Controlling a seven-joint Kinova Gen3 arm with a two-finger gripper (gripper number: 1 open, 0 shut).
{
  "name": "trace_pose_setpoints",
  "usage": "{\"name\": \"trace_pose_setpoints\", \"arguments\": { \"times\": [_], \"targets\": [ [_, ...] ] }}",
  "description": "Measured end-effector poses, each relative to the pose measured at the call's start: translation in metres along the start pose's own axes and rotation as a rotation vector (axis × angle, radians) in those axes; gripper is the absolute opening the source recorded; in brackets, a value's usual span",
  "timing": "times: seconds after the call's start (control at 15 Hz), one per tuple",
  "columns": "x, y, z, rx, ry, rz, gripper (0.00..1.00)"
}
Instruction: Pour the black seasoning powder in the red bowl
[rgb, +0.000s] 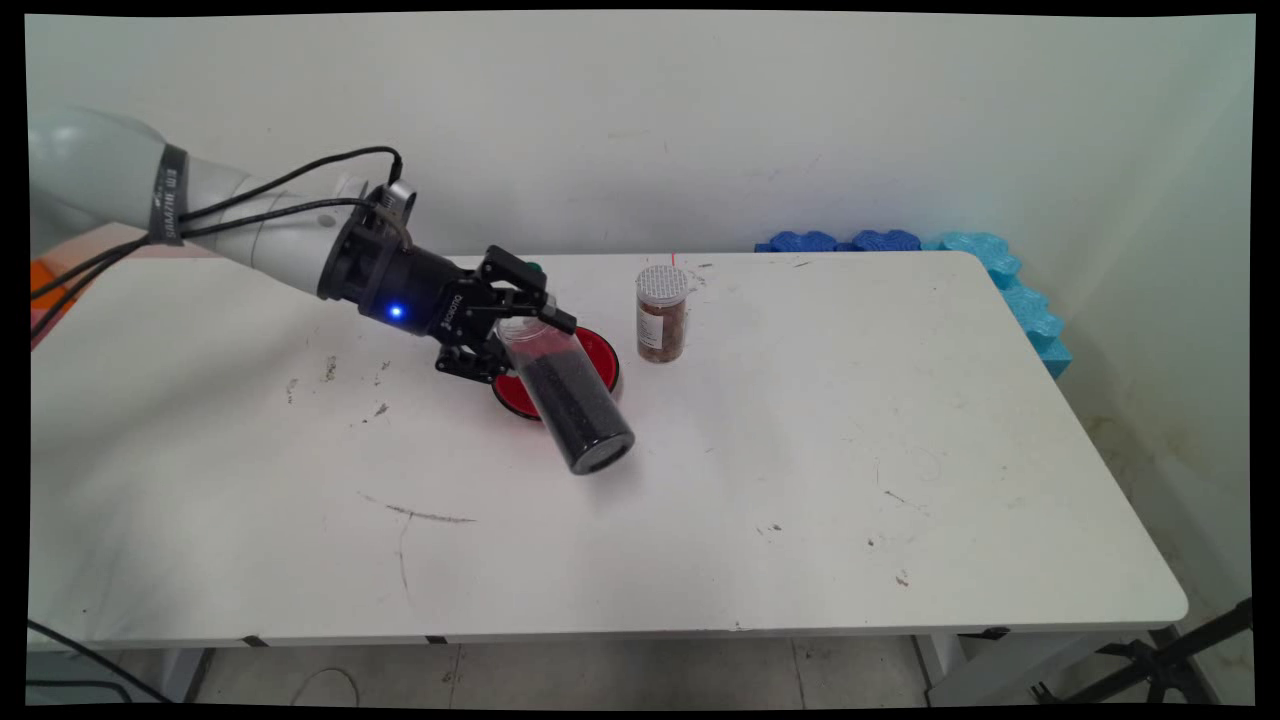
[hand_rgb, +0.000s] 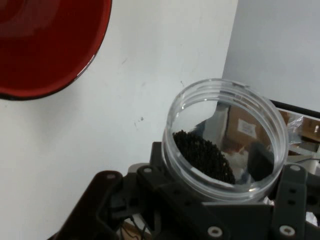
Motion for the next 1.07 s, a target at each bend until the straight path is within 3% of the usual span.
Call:
{"name": "trace_pose_setpoints", "arguments": {
  "times": [1.07],
  "targets": [
    [0.015, -0.004, 0.021, -0.032, -0.014, -0.253, 0.00]
  ]
}}
